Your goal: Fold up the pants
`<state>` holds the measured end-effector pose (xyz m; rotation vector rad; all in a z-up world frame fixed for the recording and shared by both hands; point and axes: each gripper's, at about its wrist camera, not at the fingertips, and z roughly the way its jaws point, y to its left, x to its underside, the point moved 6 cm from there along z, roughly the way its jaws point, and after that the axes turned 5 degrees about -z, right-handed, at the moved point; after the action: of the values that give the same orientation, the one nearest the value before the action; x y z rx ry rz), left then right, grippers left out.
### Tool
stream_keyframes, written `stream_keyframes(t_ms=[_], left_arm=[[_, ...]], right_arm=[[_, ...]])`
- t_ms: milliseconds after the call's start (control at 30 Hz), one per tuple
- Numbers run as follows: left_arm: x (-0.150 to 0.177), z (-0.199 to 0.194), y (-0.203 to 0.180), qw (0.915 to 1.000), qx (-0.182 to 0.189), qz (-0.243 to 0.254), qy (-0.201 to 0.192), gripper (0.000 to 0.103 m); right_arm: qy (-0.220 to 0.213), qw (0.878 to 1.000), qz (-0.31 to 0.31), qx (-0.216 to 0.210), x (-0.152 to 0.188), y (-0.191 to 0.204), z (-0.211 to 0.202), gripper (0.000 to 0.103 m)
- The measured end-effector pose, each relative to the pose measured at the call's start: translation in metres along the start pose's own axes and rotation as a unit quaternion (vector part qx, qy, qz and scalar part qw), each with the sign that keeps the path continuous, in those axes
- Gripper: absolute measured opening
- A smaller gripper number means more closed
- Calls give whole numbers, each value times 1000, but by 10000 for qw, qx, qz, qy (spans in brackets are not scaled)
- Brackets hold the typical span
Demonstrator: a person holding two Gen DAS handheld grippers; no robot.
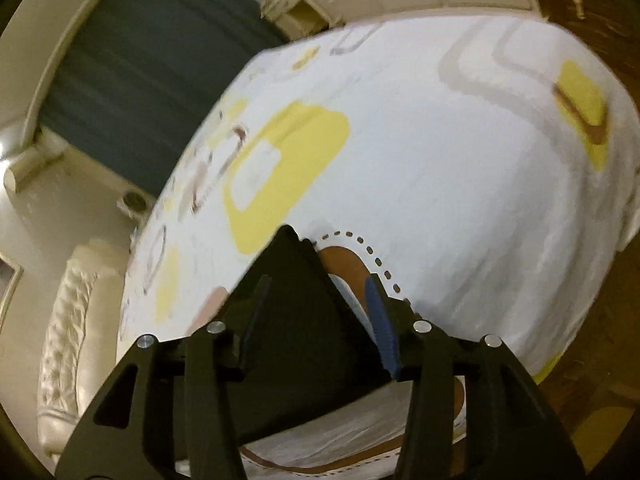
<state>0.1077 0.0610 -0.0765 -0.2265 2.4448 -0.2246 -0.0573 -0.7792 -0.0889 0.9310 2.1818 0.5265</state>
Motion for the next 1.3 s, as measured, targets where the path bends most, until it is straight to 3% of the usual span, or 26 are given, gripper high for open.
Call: stream_keyframes(t_ms=[67, 167, 200, 267, 300, 333, 367, 600, 933, 1300], left_arm=[[0, -3, 1, 10000, -20, 18, -5, 85], [1, -5, 5, 10000, -33, -8, 66, 85], [2, -5, 6, 10000, -36, -16, 72, 85], [3, -6, 9, 9999, -70, -24, 76, 85], [3, -6, 10, 9999, -82, -34, 84, 85], [3, -6, 12, 9999, -78, -58, 101, 85], [3, -6, 13, 9999, -80, -76, 120, 85], [4, -12, 16, 9996, -86, -143, 207, 85], [4, -23, 11, 9998, -43, 18, 178, 85], [9, -27, -5, 9997, -97, 204, 97, 85]], right_arm=[[229, 9996, -31, 131, 2, -5, 15, 47], [746, 9969, -20, -266, 16, 2, 34, 52], [790, 9964, -151, -251, 18, 6, 36, 56], [1081, 9932, -366, -250, 23, 16, 40, 56], [1199, 9914, -476, -219, 26, 20, 41, 44], [1345, 9886, -667, -124, 30, 25, 44, 25], [1471, 9844, -960, 60, 36, 33, 47, 22], [998, 9860, -1245, 487, 28, 63, 19, 17], [462, 9814, -1853, 198, 13, 158, -44, 16], [317, 9623, -2691, -215, 43, 273, -69, 16]])
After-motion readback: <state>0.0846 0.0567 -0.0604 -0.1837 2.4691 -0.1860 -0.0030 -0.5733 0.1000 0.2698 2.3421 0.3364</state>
